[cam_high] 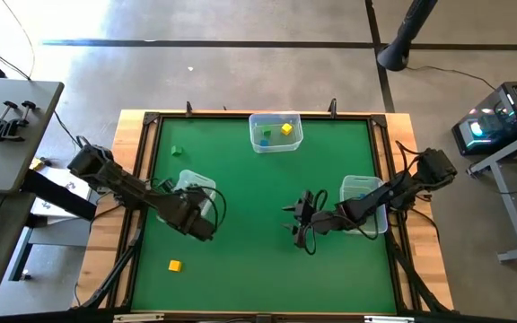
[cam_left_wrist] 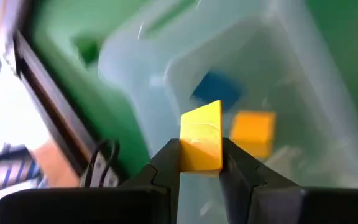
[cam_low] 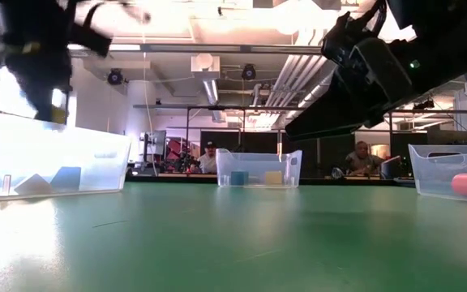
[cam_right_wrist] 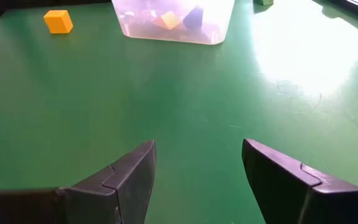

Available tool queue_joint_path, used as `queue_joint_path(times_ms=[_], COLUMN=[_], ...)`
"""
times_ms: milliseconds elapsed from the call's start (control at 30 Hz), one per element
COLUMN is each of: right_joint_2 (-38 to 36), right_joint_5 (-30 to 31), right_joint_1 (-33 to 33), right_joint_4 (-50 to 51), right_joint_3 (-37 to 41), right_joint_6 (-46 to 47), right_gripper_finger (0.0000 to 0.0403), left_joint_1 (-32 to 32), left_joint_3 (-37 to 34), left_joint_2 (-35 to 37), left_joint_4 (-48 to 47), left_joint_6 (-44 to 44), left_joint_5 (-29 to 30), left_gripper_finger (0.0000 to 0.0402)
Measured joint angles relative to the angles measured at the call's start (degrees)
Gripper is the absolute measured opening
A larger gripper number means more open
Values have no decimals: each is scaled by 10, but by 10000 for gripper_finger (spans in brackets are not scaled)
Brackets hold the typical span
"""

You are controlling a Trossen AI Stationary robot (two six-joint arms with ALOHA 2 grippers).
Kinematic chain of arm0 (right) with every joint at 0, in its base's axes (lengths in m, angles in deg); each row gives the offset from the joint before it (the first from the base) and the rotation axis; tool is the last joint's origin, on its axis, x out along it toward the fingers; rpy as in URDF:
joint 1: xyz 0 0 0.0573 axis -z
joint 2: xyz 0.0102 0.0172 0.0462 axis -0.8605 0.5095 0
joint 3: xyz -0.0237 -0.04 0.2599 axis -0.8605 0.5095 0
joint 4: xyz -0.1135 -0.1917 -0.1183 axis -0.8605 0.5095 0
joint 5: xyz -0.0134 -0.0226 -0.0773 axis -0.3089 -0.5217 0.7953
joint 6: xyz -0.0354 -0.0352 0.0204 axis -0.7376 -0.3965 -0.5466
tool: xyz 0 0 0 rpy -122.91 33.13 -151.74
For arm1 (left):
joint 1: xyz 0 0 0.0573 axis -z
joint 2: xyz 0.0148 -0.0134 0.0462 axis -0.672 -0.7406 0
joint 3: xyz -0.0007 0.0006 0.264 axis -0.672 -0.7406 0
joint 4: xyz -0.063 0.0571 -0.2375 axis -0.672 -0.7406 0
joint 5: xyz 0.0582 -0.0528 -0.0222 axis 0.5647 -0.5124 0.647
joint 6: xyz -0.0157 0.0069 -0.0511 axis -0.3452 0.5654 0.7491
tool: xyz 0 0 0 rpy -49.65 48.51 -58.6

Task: Sort blocks by size
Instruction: Put the yellow triangular block into the bottom left transparent bin, then put the yellow cube block into the top transparent bin

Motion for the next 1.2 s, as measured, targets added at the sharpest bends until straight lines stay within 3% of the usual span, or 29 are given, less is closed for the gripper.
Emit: queue_joint_path(times_ms=[100,333,500,733,967,1067,1200], right_joint_2=[0,0,0,0,0,0,0], right_joint_5=[0,0,-1,-2,-2,-2,-1], right_joint_1=[-1,-2,-2,-2,-2,-2,-2], right_joint_4=[1,1,1,1,2,2,2], right_joint_3=[0,1,1,1,1,1,1], right_joint_6=[0,0,0,0,2,2,2], right_gripper_finger=[234,234,234,234,234,234,234], left_joint_1=[-14,-55,-68,-74,-72,-59,-28], left_joint_3=[-56,-168,-188,-188,-104,-44,31], left_joint_2=[27,86,92,92,91,91,91], left_joint_4=[27,197,206,201,48,2,22], left_joint_6=[4,-31,-31,-26,13,30,10], left_joint_5=[-34,-95,-95,-95,-80,-32,52], left_gripper_finger=[65,65,85,158,191,187,177])
